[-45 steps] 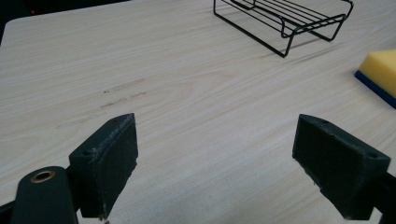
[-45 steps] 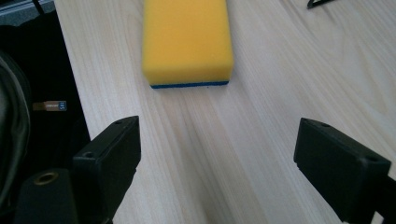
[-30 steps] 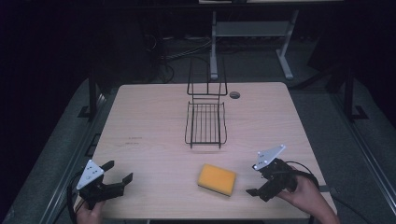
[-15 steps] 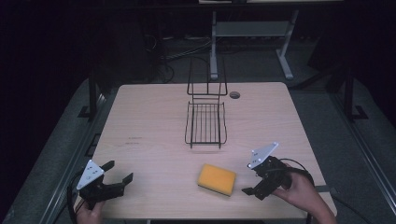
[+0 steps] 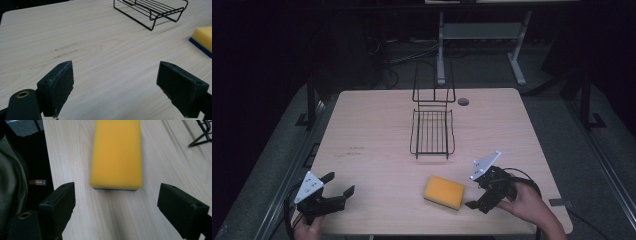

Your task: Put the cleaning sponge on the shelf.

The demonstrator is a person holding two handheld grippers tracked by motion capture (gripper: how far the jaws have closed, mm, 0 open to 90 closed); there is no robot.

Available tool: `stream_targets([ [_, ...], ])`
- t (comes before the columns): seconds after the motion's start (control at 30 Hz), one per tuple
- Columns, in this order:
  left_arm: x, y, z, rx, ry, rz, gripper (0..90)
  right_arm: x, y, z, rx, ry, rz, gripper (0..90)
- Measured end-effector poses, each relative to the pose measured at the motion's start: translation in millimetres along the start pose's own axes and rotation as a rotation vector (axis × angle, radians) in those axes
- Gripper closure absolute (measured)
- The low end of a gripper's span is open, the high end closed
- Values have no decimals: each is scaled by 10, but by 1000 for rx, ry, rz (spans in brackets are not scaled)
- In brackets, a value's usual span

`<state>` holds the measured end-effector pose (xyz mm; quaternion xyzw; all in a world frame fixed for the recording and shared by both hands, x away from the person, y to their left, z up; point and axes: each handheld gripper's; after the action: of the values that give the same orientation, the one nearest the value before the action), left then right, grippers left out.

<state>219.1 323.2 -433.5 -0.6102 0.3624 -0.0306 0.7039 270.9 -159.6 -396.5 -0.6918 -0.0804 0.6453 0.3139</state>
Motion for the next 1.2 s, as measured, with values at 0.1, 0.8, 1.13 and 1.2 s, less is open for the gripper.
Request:
stream_targets([
  [0.1,8,-1,2,2,-1,3,134,25,-42,4,-13,-6,5,144],
  [0.8,4,-1,-4,1,1,0,134,283,-268,-19,-24,-57,26,144],
  [1.13,7,-4,-4,3,1,2,134,372,-331,-45,-24,-70,37,144],
  [1.2,9,-5,-4,6,2,2,134,385,-341,-49,-19,-69,41,144],
])
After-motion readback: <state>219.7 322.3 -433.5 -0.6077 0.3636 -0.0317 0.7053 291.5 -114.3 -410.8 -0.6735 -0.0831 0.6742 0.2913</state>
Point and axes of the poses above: each handheld gripper's, and its own axes: x roughly forward along the jaws, y roughly out of its underside, z roughly to its left, and after that the axes turned 2 degrees about y, right-handed
